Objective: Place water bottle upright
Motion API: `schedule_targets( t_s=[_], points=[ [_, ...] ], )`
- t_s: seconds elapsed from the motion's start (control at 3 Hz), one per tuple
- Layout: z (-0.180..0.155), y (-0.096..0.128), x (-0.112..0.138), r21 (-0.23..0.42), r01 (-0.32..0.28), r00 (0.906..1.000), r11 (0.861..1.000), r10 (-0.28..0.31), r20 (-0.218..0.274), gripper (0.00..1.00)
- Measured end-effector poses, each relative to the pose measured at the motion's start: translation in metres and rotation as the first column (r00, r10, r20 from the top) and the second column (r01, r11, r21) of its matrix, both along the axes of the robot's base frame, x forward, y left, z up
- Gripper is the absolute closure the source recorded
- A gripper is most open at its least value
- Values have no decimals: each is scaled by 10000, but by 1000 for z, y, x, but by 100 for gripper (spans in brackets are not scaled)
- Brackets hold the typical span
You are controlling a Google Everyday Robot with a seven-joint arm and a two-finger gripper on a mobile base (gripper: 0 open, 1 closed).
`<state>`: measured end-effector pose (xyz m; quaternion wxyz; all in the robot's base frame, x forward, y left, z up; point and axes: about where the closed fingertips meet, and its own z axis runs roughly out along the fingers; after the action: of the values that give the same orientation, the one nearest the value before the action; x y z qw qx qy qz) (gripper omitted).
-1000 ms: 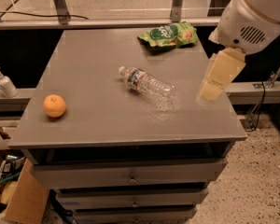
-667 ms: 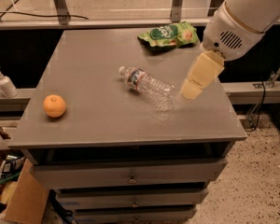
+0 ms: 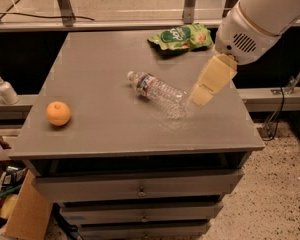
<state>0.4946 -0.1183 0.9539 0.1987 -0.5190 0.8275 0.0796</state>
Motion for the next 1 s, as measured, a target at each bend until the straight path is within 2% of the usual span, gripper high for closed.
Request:
schedule_targets(
  t_s=[0.33,0.67,1.0],
  points=[
    [-5,28,12,55,-1,10000,10000,0,75,0],
    [-17,67,33,-197,45,10000,9998,-44,48,0],
    [-29,88,54,-410,298,9995,9987,-300,-41,0]
  ],
)
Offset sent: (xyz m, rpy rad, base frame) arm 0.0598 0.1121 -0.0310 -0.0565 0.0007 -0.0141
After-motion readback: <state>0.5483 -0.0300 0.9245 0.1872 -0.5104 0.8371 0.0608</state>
